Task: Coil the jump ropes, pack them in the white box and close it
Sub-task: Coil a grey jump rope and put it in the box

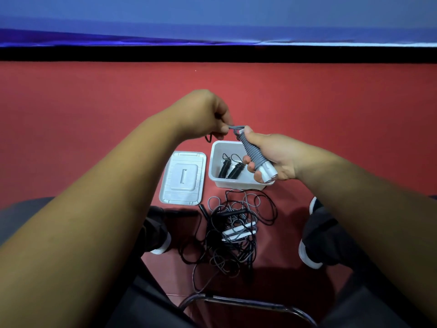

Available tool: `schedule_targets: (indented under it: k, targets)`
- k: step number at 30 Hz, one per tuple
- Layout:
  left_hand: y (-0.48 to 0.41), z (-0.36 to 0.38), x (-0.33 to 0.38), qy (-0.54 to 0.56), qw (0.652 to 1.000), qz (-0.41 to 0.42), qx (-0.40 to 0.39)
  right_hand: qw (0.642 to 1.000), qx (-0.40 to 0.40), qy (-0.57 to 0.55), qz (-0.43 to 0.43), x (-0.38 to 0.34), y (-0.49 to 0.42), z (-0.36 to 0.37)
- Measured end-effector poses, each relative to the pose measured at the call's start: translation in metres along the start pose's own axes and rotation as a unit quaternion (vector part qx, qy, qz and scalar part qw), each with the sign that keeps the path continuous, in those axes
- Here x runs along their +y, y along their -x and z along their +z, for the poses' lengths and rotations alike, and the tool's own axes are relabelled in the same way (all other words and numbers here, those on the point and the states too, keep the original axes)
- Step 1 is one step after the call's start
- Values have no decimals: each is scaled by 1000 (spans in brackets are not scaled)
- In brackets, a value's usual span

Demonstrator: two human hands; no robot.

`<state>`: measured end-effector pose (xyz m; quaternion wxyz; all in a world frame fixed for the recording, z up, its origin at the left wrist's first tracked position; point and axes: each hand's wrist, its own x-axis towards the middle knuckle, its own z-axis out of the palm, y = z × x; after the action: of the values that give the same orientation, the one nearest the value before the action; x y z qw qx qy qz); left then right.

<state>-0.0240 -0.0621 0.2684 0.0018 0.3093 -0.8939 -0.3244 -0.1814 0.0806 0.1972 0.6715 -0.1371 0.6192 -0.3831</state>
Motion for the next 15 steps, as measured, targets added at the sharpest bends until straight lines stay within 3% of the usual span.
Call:
schedule_targets:
  k: [6,15]
  targets:
    - [2,11,-2,23,996,-53,-67,1000,17,-16,-7,-4,4,6]
    - [-1,26,-2,131,980,-128,-78,995,75,-1,-58,-4,11,15]
